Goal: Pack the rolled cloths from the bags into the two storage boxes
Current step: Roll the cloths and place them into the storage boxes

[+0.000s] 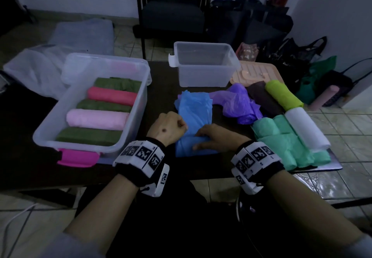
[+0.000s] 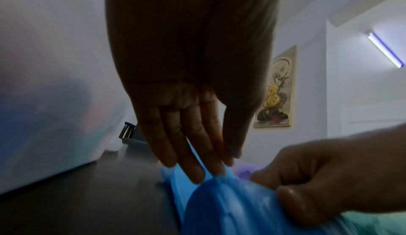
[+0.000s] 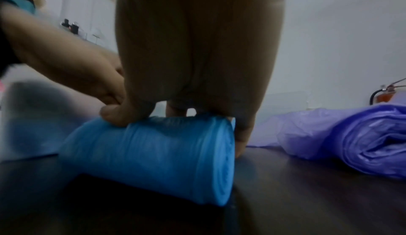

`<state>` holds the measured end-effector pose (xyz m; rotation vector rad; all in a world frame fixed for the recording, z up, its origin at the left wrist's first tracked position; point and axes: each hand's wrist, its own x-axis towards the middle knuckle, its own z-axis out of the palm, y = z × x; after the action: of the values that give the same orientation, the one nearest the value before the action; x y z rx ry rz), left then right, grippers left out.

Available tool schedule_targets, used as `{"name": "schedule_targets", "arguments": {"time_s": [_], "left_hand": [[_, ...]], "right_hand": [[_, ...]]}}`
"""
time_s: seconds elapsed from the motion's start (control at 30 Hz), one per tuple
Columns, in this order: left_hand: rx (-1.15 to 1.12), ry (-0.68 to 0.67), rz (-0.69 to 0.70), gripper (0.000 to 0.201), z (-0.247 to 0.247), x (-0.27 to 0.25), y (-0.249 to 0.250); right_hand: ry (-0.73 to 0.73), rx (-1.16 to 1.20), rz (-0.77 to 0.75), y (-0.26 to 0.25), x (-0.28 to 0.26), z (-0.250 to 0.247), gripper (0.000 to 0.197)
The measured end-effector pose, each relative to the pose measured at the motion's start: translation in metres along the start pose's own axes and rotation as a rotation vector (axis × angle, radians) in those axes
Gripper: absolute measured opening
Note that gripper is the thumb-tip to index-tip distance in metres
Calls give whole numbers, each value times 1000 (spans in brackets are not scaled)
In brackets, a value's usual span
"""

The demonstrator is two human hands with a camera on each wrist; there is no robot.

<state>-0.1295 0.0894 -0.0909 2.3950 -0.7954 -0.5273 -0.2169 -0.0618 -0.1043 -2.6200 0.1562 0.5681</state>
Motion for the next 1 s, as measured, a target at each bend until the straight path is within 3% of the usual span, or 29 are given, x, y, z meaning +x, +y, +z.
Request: {"name": "schedule_targets", "arguments": {"time_s": [0.07,0.17,0.27,0.37,0.63,0.8,0.87,1.0], "left_hand": [[18,-28,41,16,-7,-6,2],[75,-197,81,28,-12,-9,1],[125,-293,96,54,-7,-7,-6],[140,-271,104,67,0,-3,-11],[222,-360,69,50,1,6,-6],[254,-474,87,38,0,1,-11],[257,-455,79,38,-1,-1,-12],[132,-202,113,55,0,-9,-10]], "right_hand": [[-18,-69,37,1,5,-2,47],[-6,-58,74,1,8,0,51],[171,-5,88,-2,5,3,45],[338,-252,56,-14,-2,5,40],[387,-366,16,-26,-23,46,58],[296,-355,-32,-20,-24,35,61],[253,-296,-41,-18,-23,28,60],[233,-65,4,-11,-10,20,55]]}}
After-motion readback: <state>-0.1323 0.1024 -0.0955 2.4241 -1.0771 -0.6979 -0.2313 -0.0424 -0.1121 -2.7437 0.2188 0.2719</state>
